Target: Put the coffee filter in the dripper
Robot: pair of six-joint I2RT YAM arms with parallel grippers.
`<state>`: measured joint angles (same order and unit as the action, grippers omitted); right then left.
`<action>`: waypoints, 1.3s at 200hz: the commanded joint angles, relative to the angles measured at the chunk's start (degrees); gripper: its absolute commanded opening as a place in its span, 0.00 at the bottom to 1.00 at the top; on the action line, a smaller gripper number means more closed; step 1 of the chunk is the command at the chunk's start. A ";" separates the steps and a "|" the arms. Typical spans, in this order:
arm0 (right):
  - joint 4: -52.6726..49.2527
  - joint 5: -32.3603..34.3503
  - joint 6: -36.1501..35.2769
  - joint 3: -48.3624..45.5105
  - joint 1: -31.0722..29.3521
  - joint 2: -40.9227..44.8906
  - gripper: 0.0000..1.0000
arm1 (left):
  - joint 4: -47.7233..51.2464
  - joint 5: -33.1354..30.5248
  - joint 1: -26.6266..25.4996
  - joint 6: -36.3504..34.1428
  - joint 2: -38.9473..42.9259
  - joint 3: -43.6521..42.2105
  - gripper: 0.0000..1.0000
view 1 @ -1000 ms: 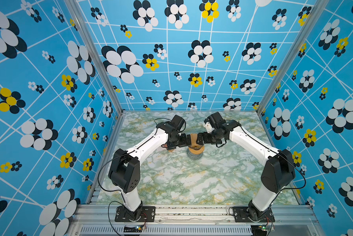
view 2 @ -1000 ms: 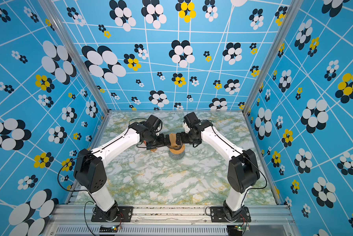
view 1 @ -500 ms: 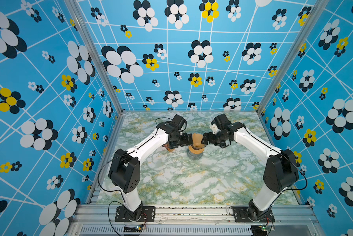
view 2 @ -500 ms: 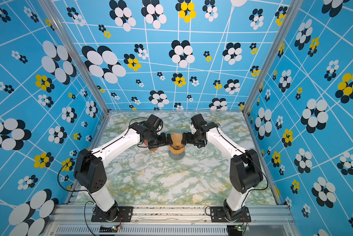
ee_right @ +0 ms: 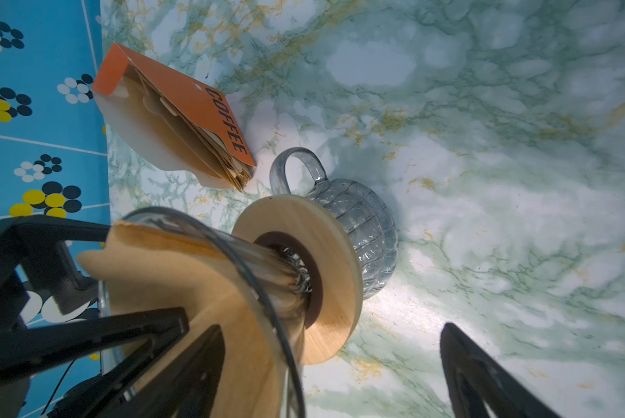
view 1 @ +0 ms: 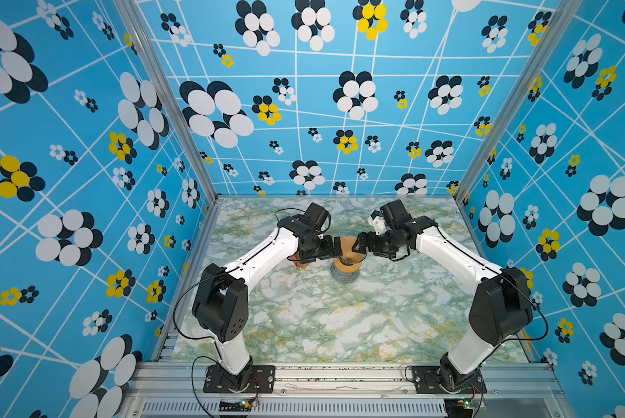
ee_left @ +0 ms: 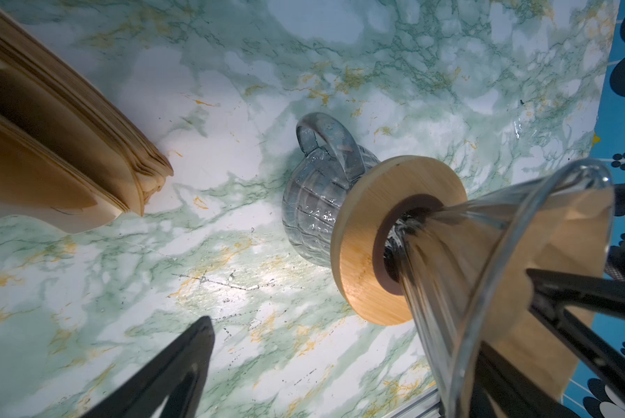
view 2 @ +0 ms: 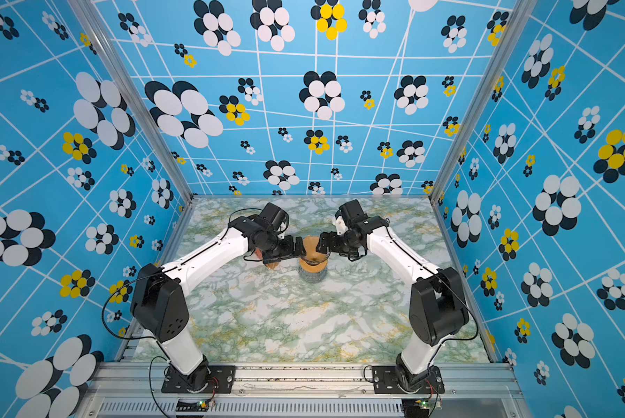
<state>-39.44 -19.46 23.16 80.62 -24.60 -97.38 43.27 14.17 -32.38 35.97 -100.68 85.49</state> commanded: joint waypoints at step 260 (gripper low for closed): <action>-8.31 11.93 -2.12 8.14 -5.10 -9.31 0.96 | -0.46 -0.02 -0.62 0.45 -1.27 -0.59 1.00</action>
<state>-46.09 -9.02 21.65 87.18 -28.86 -105.25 43.09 14.17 -32.67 36.38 -101.08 85.49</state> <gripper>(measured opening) 0.957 0.997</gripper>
